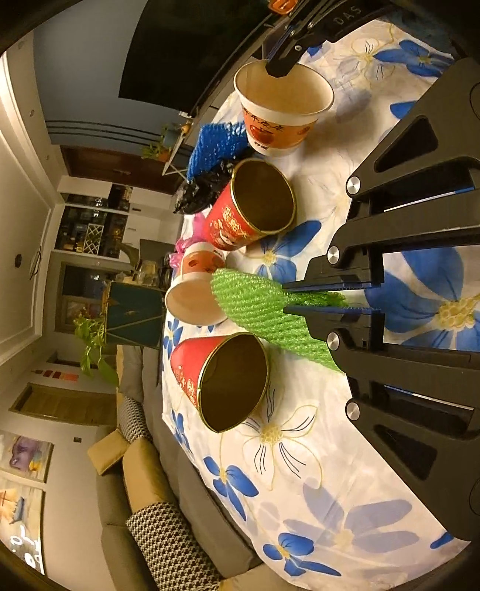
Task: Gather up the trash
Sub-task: 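Grasp the green foam mesh with the left tool while the right tool grasps the white paper cup, then carry the green mesh and white cup with both tools over the grey bin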
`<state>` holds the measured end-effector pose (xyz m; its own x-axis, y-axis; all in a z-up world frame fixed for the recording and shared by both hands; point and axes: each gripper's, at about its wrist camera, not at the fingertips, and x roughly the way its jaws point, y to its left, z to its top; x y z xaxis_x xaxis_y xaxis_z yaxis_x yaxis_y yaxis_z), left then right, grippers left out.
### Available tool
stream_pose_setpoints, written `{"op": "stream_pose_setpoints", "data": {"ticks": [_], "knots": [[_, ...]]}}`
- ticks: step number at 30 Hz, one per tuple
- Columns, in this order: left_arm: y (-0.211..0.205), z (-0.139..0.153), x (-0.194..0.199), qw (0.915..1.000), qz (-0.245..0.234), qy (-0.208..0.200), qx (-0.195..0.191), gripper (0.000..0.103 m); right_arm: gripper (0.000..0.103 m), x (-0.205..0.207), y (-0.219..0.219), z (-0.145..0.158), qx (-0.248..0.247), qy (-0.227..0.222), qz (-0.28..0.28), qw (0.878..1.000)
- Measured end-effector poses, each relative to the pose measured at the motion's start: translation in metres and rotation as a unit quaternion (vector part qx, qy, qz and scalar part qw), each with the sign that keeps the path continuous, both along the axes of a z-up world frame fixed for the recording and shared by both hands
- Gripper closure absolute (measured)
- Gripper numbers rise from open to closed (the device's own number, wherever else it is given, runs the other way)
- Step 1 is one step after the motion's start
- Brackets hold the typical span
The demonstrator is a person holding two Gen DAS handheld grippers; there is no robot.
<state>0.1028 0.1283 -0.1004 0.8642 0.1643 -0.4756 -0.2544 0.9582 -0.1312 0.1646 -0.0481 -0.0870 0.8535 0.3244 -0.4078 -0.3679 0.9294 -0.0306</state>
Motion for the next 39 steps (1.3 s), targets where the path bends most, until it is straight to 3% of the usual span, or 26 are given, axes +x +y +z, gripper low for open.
{"op": "stream_pose_setpoints", "data": {"ticks": [14, 39], "knots": [[-0.031, 0.039, -0.039, 0.9975, -0.029, -0.064, -0.003, 0.098, 0.099, -0.018, -0.037, 0.019, 0.019, -0.020, -0.020, 0.999], [-0.101, 0.075, -0.029, 0.9881, -0.113, -0.103, 0.015, 0.098, 0.099, -0.048, -0.102, 0.052, 0.047, -0.076, -0.077, 0.993]]}}
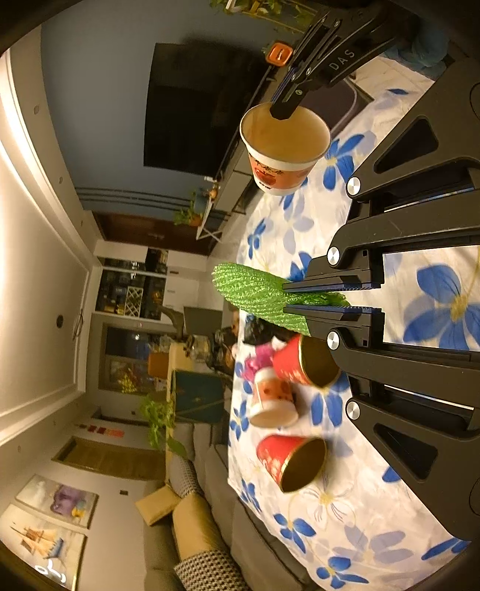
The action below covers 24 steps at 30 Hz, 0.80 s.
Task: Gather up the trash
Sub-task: 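Carry the green mesh and white cup with both tools over the grey bin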
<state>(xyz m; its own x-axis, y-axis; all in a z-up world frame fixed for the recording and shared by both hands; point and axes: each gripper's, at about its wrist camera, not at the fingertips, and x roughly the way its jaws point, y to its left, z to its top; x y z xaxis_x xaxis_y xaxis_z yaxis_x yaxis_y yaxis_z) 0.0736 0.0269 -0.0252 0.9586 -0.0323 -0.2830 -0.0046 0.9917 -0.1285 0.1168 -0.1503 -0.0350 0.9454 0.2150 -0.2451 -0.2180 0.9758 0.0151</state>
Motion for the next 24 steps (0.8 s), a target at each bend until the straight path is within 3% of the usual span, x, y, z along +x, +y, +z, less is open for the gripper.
{"op": "stream_pose_setpoints", "data": {"ticks": [12, 24], "knots": [[-0.051, 0.014, 0.022, 0.9981, -0.057, -0.017, 0.011, 0.098, 0.099, -0.003, -0.037, 0.011, 0.010, -0.018, -0.043, 0.999], [-0.121, 0.019, 0.048, 0.9909, -0.128, -0.034, 0.021, 0.098, 0.099, -0.008, -0.097, 0.021, 0.013, -0.045, -0.117, 0.992]]}}
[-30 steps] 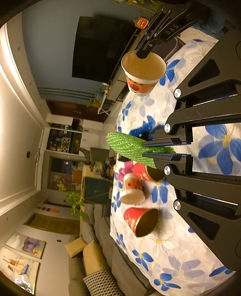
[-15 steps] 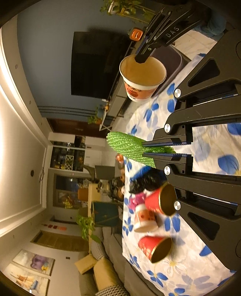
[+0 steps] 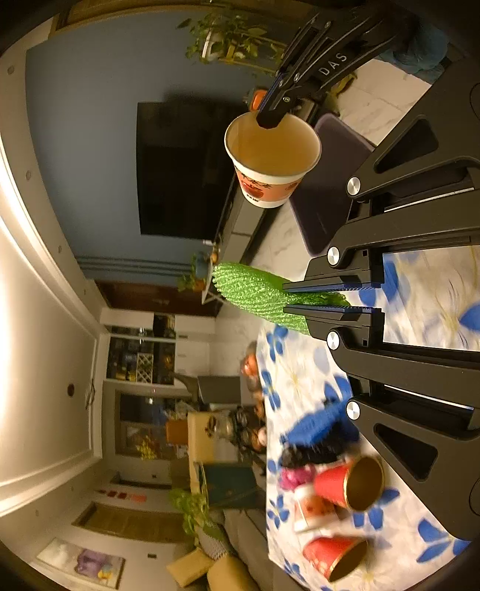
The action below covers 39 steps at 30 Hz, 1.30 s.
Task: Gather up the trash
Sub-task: 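Carry the green mesh and white cup with both tools over the grey bin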
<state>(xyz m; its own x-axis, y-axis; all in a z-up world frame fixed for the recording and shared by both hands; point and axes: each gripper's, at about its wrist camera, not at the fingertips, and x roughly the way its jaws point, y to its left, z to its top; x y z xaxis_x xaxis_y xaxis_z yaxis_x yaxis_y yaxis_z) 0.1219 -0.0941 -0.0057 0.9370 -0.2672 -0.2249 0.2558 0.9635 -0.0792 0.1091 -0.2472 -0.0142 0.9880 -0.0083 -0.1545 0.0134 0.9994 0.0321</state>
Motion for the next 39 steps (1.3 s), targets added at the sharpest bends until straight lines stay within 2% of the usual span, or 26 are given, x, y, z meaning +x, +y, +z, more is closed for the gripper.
{"op": "stream_pose_setpoints", "data": {"ticks": [10, 21, 39], "knots": [[-0.061, -0.001, 0.022, 0.9984, -0.054, -0.013, 0.011, 0.098, 0.099, 0.003, -0.047, 0.000, 0.016, -0.005, -0.062, 0.998], [-0.104, -0.012, 0.052, 0.9966, -0.082, -0.006, 0.008, 0.098, 0.099, 0.015, -0.084, -0.011, 0.033, 0.008, -0.090, 0.995], [-0.132, -0.028, 0.087, 0.9943, -0.106, 0.014, -0.002, 0.098, 0.099, 0.045, -0.108, -0.024, 0.044, 0.026, -0.099, 0.994]]}}
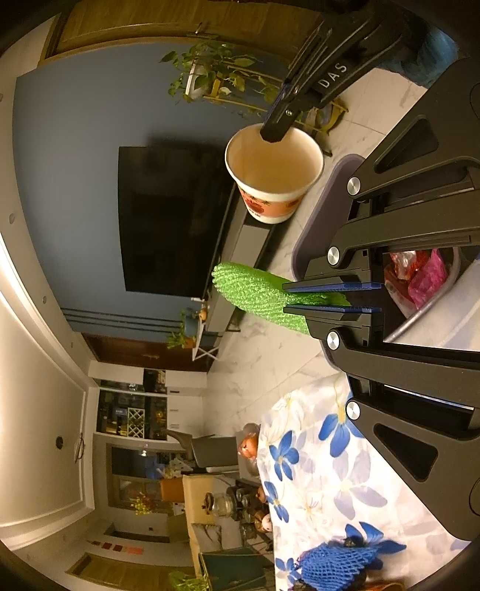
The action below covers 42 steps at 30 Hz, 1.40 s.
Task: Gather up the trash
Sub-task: 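Carry the green mesh and white cup with both tools over the grey bin, then open both tools to drop the green mesh and white cup into the bin, then move both open tools back toward the remaining trash on the table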
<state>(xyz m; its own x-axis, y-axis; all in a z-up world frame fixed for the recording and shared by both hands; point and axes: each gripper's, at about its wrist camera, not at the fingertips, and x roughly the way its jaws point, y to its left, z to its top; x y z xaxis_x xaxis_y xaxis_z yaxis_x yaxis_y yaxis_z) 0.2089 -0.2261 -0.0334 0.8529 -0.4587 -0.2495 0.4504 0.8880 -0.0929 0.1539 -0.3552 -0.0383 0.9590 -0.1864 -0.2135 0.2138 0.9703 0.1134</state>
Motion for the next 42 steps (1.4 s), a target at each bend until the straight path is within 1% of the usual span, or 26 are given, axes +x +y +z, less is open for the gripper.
{"op": "stream_pose_setpoints", "data": {"ticks": [9, 15, 16, 17, 18, 19, 20, 21, 22, 23, 24, 25, 27, 28, 30, 31, 33, 36, 39, 42], "knots": [[-0.009, -0.003, 0.010, 1.0000, -0.007, 0.004, 0.000, 0.098, 0.099, 0.008, -0.003, 0.000, 0.004, -0.001, -0.003, 1.000], [-0.015, -0.008, 0.014, 0.9996, -0.026, 0.008, 0.000, 0.097, 0.099, 0.012, -0.003, -0.002, 0.007, 0.004, -0.003, 1.000], [-0.017, -0.010, 0.015, 0.9996, -0.028, 0.009, 0.002, 0.096, 0.096, 0.014, -0.004, -0.002, 0.007, 0.006, -0.004, 1.000], [-0.019, -0.011, 0.016, 0.9995, -0.029, 0.011, 0.006, 0.091, 0.090, 0.015, -0.004, -0.003, 0.008, 0.008, -0.006, 1.000], [-0.018, -0.014, 0.018, 0.9994, -0.031, 0.015, 0.009, 0.080, 0.077, 0.016, -0.006, -0.003, 0.007, 0.010, -0.010, 1.000], [-0.019, -0.015, 0.017, 0.9993, -0.032, 0.018, 0.008, 0.070, 0.070, 0.016, -0.007, -0.004, 0.008, 0.010, -0.011, 1.000], [-0.016, -0.017, 0.018, 0.9992, -0.033, 0.024, 0.001, 0.049, 0.068, 0.016, -0.008, -0.004, 0.008, 0.010, -0.015, 1.000], [-0.012, -0.018, 0.019, 0.9992, -0.031, 0.025, -0.006, 0.043, 0.068, 0.014, -0.009, -0.005, 0.008, 0.011, -0.020, 1.000], [-0.009, -0.018, 0.019, 0.9993, -0.027, 0.026, -0.010, 0.042, 0.067, 0.014, -0.010, -0.005, 0.008, 0.012, -0.021, 1.000], [-0.006, -0.019, 0.019, 0.9993, -0.021, 0.028, -0.012, 0.039, 0.065, 0.013, -0.012, -0.005, 0.010, 0.013, -0.022, 1.000], [-0.001, -0.019, 0.021, 0.9993, -0.011, 0.032, -0.014, 0.035, 0.057, 0.011, -0.012, -0.005, 0.011, 0.013, -0.024, 1.000], [0.003, -0.019, 0.021, 0.9992, -0.007, 0.034, -0.017, 0.033, 0.052, 0.009, -0.012, -0.005, 0.012, 0.011, -0.026, 1.000], [0.012, -0.020, 0.022, 0.9988, 0.007, 0.043, -0.022, 0.028, 0.049, 0.005, -0.011, -0.005, 0.010, 0.008, -0.028, 1.000], [0.016, -0.020, 0.021, 0.9986, 0.013, 0.046, -0.023, 0.027, 0.045, 0.003, -0.011, -0.005, 0.009, 0.008, -0.028, 1.000], [0.027, -0.020, 0.017, 0.9983, 0.028, 0.047, -0.022, 0.020, 0.038, -0.001, -0.009, -0.005, 0.012, 0.007, -0.025, 1.000], [0.030, -0.020, 0.014, 0.9983, 0.031, 0.046, -0.020, 0.019, 0.035, -0.001, -0.010, -0.005, 0.014, 0.007, -0.023, 1.000], [0.041, -0.020, 0.006, 0.9981, 0.042, 0.043, -0.015, 0.015, 0.031, -0.004, -0.007, -0.006, 0.016, 0.008, -0.019, 1.000], [0.054, -0.020, -0.004, 0.9971, 0.060, 0.047, -0.010, 0.012, 0.027, -0.009, 0.001, -0.007, 0.017, 0.008, -0.013, 1.000], [0.069, -0.019, -0.016, 0.9961, 0.073, 0.049, -0.013, 0.011, 0.022, -0.012, 0.008, -0.009, 0.020, 0.011, -0.005, 1.000], [0.084, -0.017, -0.030, 0.9947, 0.092, 0.044, -0.006, 0.011, 0.021, -0.015, 0.020, -0.010, 0.020, 0.016, 0.005, 1.000]]}}
